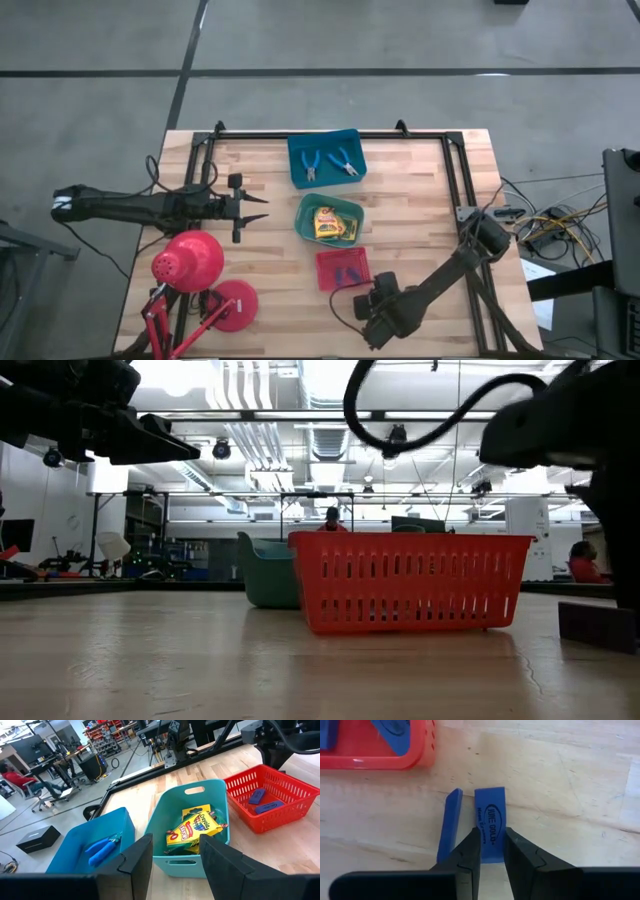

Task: Pick & Place School Supplies
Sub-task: Put the violet eraser in the red bin

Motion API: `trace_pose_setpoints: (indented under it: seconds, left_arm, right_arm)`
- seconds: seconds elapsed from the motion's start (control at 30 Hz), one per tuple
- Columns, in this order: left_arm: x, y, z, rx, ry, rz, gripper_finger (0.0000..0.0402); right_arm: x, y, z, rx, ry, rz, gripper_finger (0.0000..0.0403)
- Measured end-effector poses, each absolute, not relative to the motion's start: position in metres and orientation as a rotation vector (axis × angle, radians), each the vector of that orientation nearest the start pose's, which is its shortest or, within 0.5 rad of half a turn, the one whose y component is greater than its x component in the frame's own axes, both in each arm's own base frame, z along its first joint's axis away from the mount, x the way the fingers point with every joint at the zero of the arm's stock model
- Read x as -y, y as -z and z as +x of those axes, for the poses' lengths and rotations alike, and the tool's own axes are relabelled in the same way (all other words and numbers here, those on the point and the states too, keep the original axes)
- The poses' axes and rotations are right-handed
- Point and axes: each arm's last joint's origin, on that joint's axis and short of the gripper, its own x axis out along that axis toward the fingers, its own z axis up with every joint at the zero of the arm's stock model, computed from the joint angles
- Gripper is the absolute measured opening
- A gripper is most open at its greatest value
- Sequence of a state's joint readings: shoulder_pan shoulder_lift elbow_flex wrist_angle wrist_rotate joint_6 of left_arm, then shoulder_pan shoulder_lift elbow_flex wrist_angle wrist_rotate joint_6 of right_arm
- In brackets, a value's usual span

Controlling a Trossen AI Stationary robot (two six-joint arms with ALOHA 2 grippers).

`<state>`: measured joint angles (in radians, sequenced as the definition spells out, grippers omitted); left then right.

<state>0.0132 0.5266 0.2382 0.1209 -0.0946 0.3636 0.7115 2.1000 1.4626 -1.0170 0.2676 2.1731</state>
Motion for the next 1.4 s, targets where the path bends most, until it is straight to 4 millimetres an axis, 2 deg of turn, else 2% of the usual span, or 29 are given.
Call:
trace_pose_setpoints:
  seconds: [0.23,0.47,0.77,1.0,1.27,1.4]
  left_arm:
    - [-0.005,-0.208,0.139,-0.185,-0.076,0.369,0.0168]
    - [-0.005,-0.208,0.139,-0.188,-0.075,0.369,0.0168]
    - [-0.005,-0.208,0.139,-0.189,-0.075,0.369,0.0168]
    - [-0.004,-0.208,0.139,-0.189,-0.074,0.37,0.0168]
    - [-0.004,-0.208,0.139,-0.186,-0.075,0.369,0.0168]
    - [-0.004,-0.208,0.139,-0.186,-0.075,0.369,0.0168]
  right_arm:
    - [-0.236,-0.162,0.287,-0.966,1.143,0.984,0.0063]
    - [-0.227,-0.185,0.285,-0.849,1.11,0.995,0.0063]
    - [-0.191,-0.216,0.3,-0.788,1.062,0.962,0.0063]
    - [-0.162,-0.227,0.323,-0.812,1.023,0.912,0.0064]
    - [-0.15,-0.223,0.336,-0.86,0.961,0.926,0.0082]
    - [-0.151,-0.217,0.339,-0.856,0.951,0.934,0.0081]
